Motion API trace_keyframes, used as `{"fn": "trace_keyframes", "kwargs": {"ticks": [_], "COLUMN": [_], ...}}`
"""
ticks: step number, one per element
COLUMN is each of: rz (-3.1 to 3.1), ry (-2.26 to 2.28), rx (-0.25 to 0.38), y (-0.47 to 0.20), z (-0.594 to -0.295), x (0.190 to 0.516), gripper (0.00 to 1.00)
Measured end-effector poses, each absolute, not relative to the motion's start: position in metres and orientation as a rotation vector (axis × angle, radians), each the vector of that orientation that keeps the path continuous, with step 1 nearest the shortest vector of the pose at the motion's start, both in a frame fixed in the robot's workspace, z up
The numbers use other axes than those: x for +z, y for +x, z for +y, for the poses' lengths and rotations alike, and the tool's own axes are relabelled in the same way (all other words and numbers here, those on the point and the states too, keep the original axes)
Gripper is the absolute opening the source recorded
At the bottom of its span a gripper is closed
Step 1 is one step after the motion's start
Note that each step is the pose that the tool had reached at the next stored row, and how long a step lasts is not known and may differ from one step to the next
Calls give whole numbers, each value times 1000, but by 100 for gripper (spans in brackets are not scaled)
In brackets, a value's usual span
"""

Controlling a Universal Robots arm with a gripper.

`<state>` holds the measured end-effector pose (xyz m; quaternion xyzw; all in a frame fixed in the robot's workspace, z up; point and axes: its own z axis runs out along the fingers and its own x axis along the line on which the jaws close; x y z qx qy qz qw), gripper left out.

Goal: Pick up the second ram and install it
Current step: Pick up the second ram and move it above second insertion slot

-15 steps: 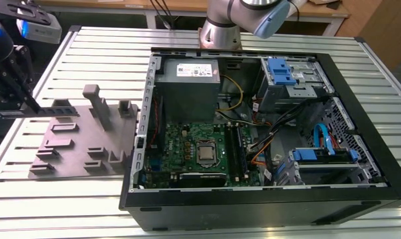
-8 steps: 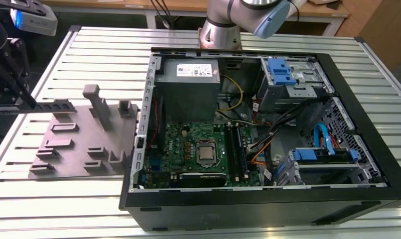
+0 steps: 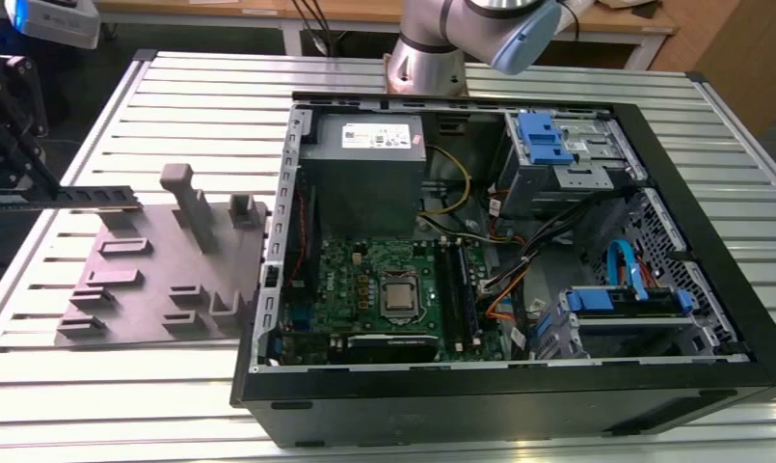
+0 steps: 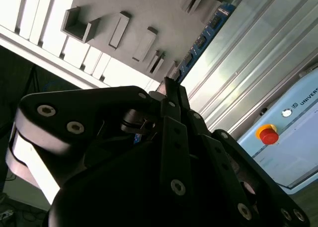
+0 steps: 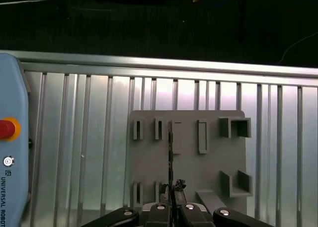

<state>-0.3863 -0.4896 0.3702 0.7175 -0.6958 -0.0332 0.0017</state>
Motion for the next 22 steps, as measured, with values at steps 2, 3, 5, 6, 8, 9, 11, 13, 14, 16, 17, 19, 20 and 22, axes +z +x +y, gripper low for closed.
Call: {"fn": "trace_keyframes", "kwargs": {"ticks": [2, 3, 5, 6, 8, 9, 11, 13, 14, 16, 17, 19, 20, 22], "rz": [-2183, -2183, -2183, -2183, -2183, -2183, -2183, -2183, -2183, -2183, -2183, -2183, -2183, -2183], "ry": [2252, 2251, 2252, 2252, 2252, 2252, 2252, 2252, 2252, 2252, 2252, 2252, 2252, 2252], "rx": [-104, -104, -104, -104, -104, -104, -104, -104, -104, -104, -104, -104, -104, -104], "y": [-386, -386, -386, -386, -386, -386, -386, -386, -386, -386, -386, -386, -386, -386], "z": [-490, -490, -490, -490, -490, -490, -490, -490, -490, -490, -490, -490, -490, -490], "x": [374, 376, 379, 381, 384, 386, 390, 393, 395, 399, 401, 405, 407, 410], "gripper": [13, 13, 13, 13, 13, 13, 13, 13, 13, 13, 13, 13, 13, 13]}}
